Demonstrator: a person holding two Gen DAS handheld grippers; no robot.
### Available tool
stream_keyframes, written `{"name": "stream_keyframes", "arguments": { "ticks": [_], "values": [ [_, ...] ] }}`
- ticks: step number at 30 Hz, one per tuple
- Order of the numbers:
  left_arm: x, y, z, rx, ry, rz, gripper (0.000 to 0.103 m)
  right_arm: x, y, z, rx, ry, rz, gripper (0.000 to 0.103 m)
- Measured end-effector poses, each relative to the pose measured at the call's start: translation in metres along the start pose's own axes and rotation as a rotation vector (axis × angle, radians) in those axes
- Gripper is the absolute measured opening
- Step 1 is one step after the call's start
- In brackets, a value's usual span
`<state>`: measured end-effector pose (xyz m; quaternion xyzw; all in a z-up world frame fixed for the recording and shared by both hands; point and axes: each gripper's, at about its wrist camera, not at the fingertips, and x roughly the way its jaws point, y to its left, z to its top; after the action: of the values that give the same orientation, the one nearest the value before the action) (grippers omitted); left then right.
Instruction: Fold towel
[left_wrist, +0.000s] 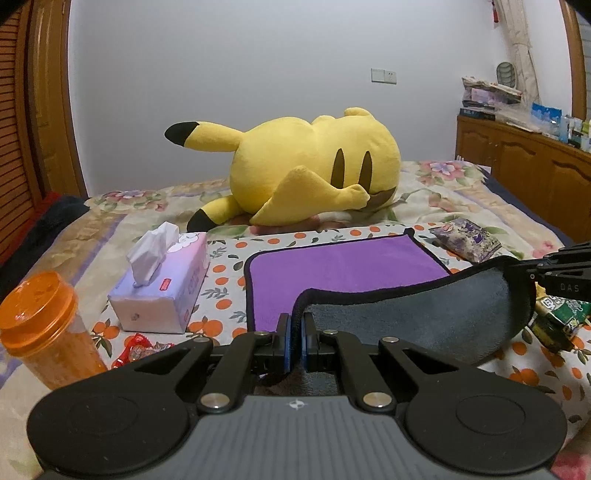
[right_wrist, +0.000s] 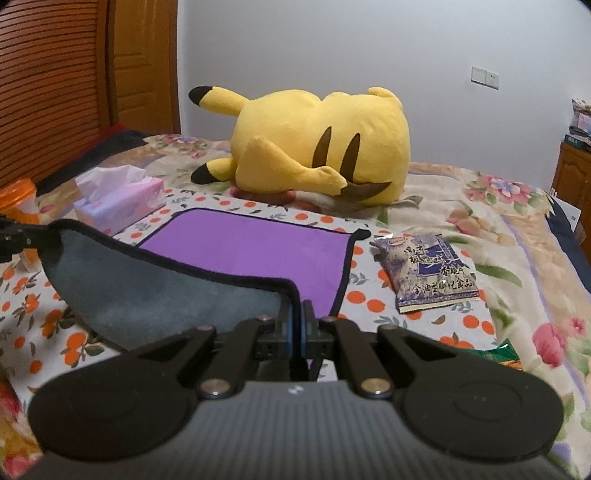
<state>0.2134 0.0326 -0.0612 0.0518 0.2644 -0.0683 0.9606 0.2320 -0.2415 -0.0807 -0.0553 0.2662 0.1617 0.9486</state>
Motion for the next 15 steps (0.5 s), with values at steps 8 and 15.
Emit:
{"name": "stream_keyframes", "arguments": {
  "ticks": [8,15],
  "values": [
    [0.016,-0.002,0.005,0.025,-0.003,-0.005,0.006,0.020,-0.006,0.000,0.008,0.014,-0.008,0.004],
    [0.025,-0.003,0.014,0.046,-0.019,-0.007,0.006,0.028,-0.007,0.006,-0.015,0.002,-0.010,0.004]
  ]
}}
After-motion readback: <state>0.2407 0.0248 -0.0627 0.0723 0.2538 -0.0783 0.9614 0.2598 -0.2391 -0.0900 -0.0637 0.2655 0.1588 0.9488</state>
